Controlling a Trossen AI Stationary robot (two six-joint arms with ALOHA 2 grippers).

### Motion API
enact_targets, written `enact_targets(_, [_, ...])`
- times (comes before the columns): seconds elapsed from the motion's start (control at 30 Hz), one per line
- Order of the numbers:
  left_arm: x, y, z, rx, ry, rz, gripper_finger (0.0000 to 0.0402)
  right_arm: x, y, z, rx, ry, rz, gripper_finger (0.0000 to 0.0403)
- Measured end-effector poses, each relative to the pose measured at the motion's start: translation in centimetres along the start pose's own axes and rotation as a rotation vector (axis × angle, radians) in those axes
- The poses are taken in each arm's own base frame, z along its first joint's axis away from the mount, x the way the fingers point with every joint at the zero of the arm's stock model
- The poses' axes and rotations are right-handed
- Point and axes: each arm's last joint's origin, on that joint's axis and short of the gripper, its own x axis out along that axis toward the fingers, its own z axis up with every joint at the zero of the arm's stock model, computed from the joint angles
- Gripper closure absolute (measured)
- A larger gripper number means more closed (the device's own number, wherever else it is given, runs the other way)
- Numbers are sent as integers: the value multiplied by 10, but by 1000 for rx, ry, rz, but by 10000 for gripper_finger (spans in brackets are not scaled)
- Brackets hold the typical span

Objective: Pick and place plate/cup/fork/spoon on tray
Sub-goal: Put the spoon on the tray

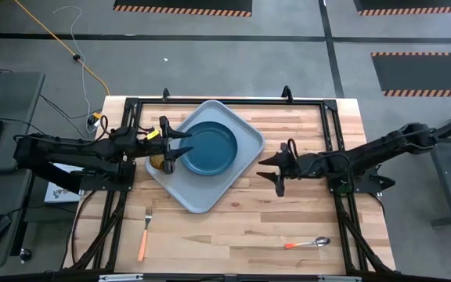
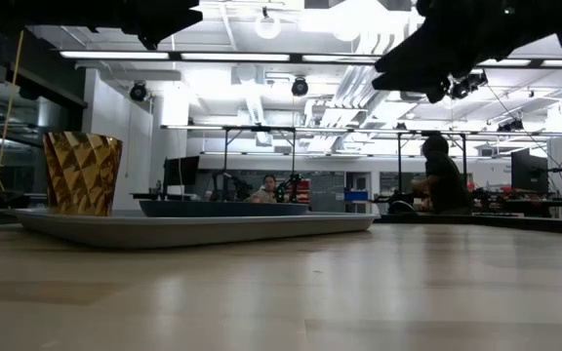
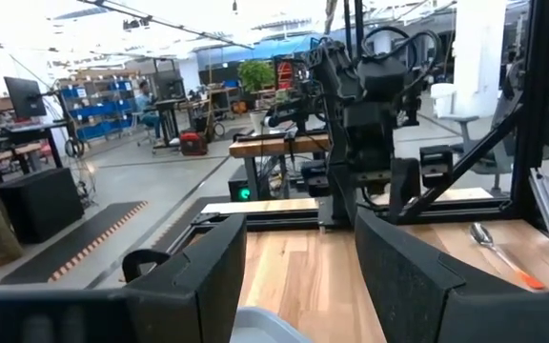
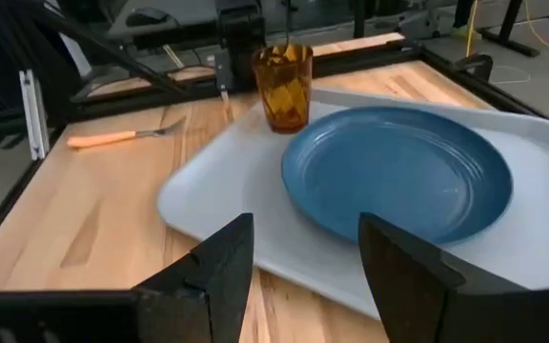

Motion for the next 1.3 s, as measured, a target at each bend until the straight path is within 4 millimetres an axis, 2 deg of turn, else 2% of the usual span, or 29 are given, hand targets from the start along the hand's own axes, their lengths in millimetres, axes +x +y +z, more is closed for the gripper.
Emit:
enact_targets(0.2, [0, 0, 0, 0, 0, 2, 213, -3, -2, 3, 8, -12, 14, 222])
enact_targets(0.3, [0, 0, 0, 0, 0, 2, 213, -3, 0, 2, 70, 14, 107, 222])
enact_targets(0.43, [0, 0, 0, -1, 0, 2, 213, -8, 17, 1, 239, 200, 360, 222])
enact_targets(0.5, [0, 0, 0, 0, 0, 2, 213, -14, 30, -1, 278, 314, 391, 222])
enact_targets(0.7, [0, 0, 0, 0, 0, 2, 213, -32, 71, -7, 296, 558, 271, 222])
enact_targets(0.8, [0, 0, 0, 9, 0, 2, 213, -38, 90, -16, 300, 704, 156, 222])
enact_targets(1.03, [0, 0, 1, 17, -12, 3, 213, -46, 133, -49, 313, 1098, -119, 222])
enact_targets(1.17, [0, 0, 2, 17, -24, 5, 213, -44, 156, -70, 263, 1217, -165, 222])
enact_targets(1.3, [0, 0, 2, 17, -23, 5, 213, -39, 169, -89, 229, 1309, -187, 222])
